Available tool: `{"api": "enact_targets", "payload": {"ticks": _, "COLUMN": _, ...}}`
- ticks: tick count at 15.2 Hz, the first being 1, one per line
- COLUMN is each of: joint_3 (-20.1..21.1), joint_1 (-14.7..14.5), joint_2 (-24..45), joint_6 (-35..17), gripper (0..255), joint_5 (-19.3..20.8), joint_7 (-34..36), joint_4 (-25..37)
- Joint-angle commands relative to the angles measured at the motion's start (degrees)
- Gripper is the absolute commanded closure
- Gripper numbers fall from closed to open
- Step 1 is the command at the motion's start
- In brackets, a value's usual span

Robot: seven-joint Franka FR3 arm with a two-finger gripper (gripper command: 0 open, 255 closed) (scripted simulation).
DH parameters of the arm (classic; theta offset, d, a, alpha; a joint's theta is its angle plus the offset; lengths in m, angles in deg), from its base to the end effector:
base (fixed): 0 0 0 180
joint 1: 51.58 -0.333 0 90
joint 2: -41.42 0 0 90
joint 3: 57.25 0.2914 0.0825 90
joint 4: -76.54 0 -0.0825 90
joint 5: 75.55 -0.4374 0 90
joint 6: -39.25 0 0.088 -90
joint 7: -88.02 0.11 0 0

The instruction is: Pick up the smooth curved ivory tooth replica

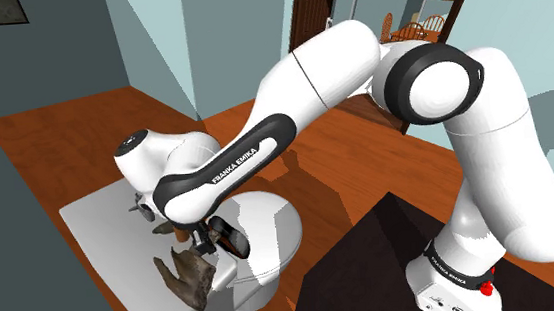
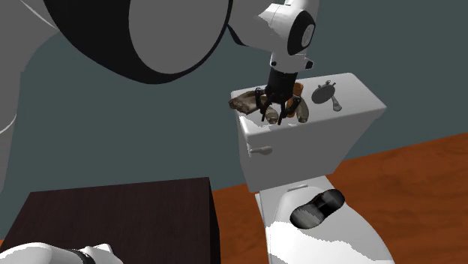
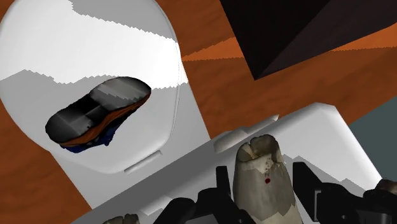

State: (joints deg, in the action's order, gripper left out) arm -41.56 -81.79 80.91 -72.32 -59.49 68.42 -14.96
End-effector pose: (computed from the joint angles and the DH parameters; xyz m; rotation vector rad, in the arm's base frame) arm 0.4984 0.4697 0.1617 2.4144 1.7506 -0.4263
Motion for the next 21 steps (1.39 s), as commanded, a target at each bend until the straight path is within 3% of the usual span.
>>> {"api": "enact_targets", "payload": {"ticks": 1, "joint_3": 0.0, "joint_1": 0.0, "joint_2": 0.0, "joint_6": -0.1, "gripper": 255, "joint_5": 0.0, "joint_7": 0.0, "joint_4": 0.0}}
{"api": "enact_targets", "payload": {"ticks": 21, "joint_3": 1.2, "joint_1": 0.6, "joint_2": -6.3, "joint_6": 8.0, "gripper": 255, "joint_5": -1.9, "joint_7": -1.5, "joint_4": 2.0}}
